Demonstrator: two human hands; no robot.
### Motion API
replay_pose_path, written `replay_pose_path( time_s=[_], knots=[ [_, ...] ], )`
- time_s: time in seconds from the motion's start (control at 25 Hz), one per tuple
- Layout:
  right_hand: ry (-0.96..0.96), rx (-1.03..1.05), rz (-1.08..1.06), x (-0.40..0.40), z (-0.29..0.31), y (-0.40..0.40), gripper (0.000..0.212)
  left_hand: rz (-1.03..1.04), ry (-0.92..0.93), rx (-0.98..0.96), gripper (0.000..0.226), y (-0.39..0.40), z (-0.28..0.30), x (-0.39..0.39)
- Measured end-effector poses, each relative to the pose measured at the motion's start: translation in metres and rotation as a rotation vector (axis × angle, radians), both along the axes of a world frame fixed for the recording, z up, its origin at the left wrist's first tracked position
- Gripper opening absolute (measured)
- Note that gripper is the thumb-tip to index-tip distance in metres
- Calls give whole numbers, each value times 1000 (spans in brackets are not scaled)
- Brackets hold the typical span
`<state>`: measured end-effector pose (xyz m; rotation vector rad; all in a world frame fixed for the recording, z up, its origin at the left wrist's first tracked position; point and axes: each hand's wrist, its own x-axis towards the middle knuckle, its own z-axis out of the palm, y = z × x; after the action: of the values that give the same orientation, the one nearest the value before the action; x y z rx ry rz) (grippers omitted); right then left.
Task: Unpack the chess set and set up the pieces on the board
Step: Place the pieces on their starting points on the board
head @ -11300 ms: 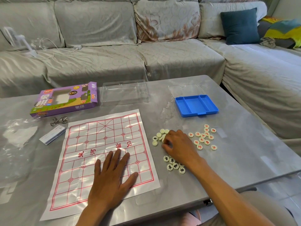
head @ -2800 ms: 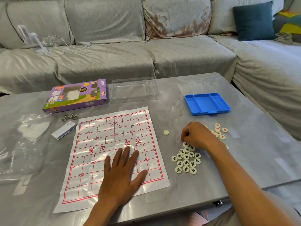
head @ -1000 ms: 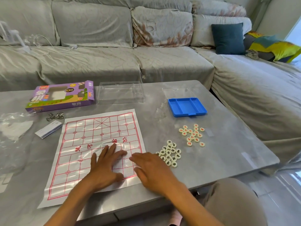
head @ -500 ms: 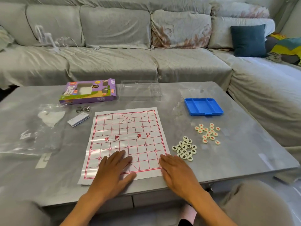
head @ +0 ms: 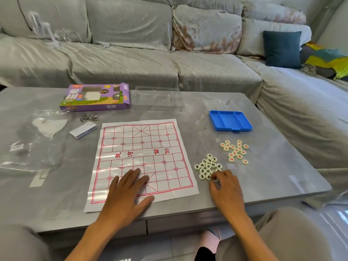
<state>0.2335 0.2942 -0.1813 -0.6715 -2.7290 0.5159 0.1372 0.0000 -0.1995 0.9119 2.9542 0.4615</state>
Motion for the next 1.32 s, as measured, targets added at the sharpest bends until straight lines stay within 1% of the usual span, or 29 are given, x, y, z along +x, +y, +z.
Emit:
replay_pose_path(
  time_s=[0.12,0.2,0.28,0.36,0.44,0.52,0.6,0.68,0.72,0.8,0.92,1.04,1.12,1.24,1.32],
  knots=[
    [-16,-10,20,-1,2,2,6,-6,5,25,78,-1,-2,3],
    [-15,-32,5,-2,4,5,5,-9,65,51,68,1,0,4],
    [56,-83,-18,-1,9,0,10,-13,138,115,59,3,4,4],
    [152,-101,63,-3,14,-20,11,-38,169,133,55,4,7,4],
    [192,-99,199,-10,16,-49,7,-46,125,103,48,2,8,3],
    [205,-112,284,-25,13,-70,6,-25,70,101,45,-3,7,2],
    [167,-69,339,-39,6,-81,8,-4,48,106,47,-7,5,1],
    [89,-4,385,-39,5,-81,15,-9,65,116,47,-8,3,2],
    [86,20,382,-34,7,-74,17,-14,93,140,45,-6,4,2],
    [108,48,300,-17,15,-50,16,9,163,226,42,-1,9,3],
    [23,-11,120,0,20,-8,15,8,233,337,31,36,28,15],
    [-39,3,101,-2,10,0,8,-114,222,265,20,108,40,35],
    [-16,15,110,0,5,-1,5,-182,215,201,17,149,37,41],
    [35,5,102,4,2,7,3,-189,185,140,11,176,28,34],
    [52,2,105,2,1,10,8,-169,183,109,4,180,25,29]
  ],
)
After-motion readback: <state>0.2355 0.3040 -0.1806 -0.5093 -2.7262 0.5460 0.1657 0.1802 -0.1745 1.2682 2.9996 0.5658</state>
